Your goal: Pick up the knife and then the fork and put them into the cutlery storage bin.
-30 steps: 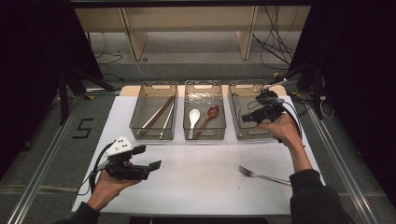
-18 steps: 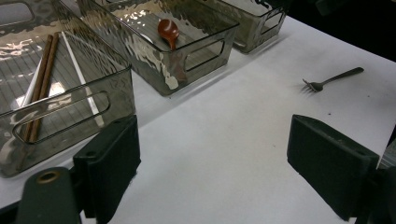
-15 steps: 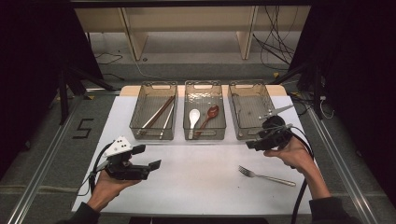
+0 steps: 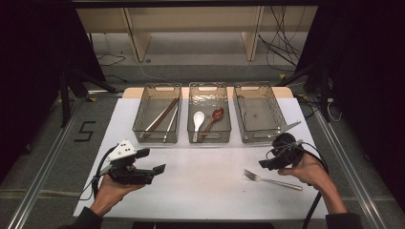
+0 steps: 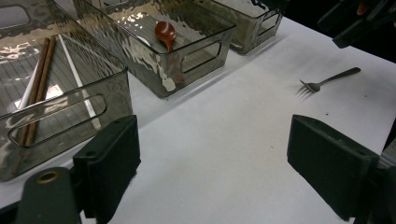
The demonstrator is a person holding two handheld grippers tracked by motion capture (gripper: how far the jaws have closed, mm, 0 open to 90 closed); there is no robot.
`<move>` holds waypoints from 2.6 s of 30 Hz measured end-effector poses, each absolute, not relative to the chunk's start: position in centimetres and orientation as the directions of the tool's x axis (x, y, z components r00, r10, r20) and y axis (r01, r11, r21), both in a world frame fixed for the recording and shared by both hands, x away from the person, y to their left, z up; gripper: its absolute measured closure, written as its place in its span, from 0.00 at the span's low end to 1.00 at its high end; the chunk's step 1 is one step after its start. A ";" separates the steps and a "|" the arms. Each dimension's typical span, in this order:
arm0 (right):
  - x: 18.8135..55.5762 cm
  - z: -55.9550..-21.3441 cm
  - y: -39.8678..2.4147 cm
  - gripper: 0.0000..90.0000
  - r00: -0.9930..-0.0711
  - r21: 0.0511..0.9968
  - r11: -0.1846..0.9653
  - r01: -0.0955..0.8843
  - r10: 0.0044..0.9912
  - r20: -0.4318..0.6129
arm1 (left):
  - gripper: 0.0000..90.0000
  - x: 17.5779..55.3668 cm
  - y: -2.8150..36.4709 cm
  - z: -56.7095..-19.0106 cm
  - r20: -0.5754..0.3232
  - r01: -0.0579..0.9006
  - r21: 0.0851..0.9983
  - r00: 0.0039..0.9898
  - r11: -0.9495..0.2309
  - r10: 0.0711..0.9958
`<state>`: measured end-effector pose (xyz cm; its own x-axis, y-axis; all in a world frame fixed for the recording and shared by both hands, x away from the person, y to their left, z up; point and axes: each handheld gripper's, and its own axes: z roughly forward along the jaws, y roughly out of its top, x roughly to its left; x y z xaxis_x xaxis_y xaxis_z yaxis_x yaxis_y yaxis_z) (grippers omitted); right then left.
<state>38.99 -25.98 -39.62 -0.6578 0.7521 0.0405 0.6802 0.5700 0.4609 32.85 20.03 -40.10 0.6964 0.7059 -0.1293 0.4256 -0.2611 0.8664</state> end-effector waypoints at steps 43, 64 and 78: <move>37.1 -44.0 -26.9 0.60 -0.687 0.214 0.672 0.709 0.726 -0.001 | 0.18 32.6 19.8 -40.1 -0.120 0.414 0.870 0.705 -0.269 0.699; 37.2 -45.1 -26.9 0.77 -0.713 0.159 0.707 0.689 0.701 -0.030 | 0.18 32.6 19.8 -40.1 -0.115 0.416 0.865 0.709 -0.281 0.696; 36.8 -45.0 -26.5 0.92 -0.755 0.147 0.750 0.644 0.655 -0.029 | 0.18 32.5 19.7 -40.2 -0.111 0.414 0.865 0.711 -0.285 0.694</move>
<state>36.78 -26.46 -45.05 -0.7554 0.6546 -0.0289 0.6445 0.7503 0.1475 32.54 19.69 -40.20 0.7112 0.6942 -0.1113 0.4136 -0.2851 0.8646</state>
